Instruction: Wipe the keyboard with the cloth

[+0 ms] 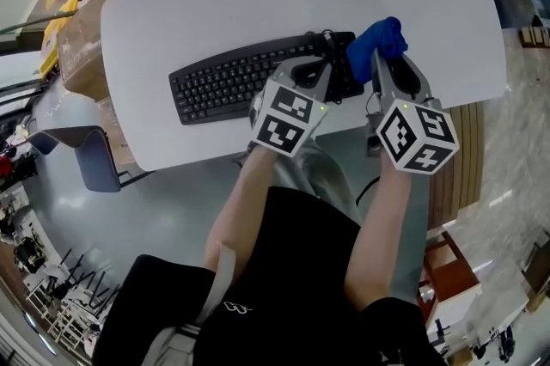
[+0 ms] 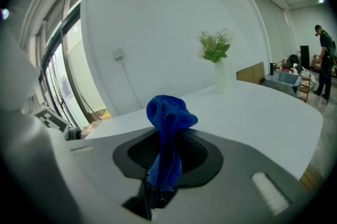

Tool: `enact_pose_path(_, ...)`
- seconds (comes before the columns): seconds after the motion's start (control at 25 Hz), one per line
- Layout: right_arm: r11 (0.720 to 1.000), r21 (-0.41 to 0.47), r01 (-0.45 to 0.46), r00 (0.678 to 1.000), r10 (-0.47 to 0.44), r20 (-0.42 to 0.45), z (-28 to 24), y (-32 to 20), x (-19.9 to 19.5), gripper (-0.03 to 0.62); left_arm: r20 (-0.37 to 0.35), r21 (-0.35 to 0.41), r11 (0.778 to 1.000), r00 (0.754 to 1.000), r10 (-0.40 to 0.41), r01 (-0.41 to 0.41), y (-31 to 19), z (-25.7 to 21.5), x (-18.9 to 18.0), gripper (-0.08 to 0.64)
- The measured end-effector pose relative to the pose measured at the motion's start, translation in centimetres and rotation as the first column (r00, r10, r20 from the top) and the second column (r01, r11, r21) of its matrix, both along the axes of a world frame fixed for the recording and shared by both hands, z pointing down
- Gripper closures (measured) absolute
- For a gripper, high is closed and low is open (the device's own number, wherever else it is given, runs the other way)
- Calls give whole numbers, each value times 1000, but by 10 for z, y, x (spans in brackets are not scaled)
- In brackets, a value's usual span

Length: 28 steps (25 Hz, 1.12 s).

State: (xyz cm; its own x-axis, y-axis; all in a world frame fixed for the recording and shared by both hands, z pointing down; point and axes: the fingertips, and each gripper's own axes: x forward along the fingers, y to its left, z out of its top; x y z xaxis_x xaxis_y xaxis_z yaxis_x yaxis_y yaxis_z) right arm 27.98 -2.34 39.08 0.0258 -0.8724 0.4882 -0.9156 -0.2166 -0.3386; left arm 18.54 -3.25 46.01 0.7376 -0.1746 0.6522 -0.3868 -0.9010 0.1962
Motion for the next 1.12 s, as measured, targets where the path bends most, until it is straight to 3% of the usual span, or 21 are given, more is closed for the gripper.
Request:
enact_pose_path(0.2, 977, 67, 201, 980, -200, -15, -39, -29, -65, 502, -28, 31, 992, 992, -122, 123, -12, -18, -50, 561)
enact_pose_path(0.36, 922, 85, 378, 925, -379, -6, -51, -57, -139, 502, -45, 54, 964, 965, -259, 262, -37, -33, -110, 561)
enact_pose_path(0.52, 803, 88, 590, 802, -595, 50, -50, -86, -218, 502, -39, 67, 882, 884, -465, 467, -60, -43, -181, 561)
enact_pose_path(0.68, 693, 59, 718, 683, -719, 132, -46, -81, -292, 502, -20, 66, 806, 809, -588, 588, -56, -55, -254, 561)
enact_pose_path(0.88, 504, 23, 863, 480, -834, 271, 10, -47, -396, 502, 19, 62, 700, 700, -714, 712, -32, -23, -349, 561)
enact_pose_path(0.96, 463, 4, 886, 440, -845, 306, 26, -31, -421, 502, 37, 48, 680, 679, -734, 732, -17, -13, -370, 561)
enact_pose_path(1.12, 430, -42, 902, 416, -840, 347, 52, -16, -439, 502, 67, 15, 666, 664, -745, 745, -1, 7, -382, 561)
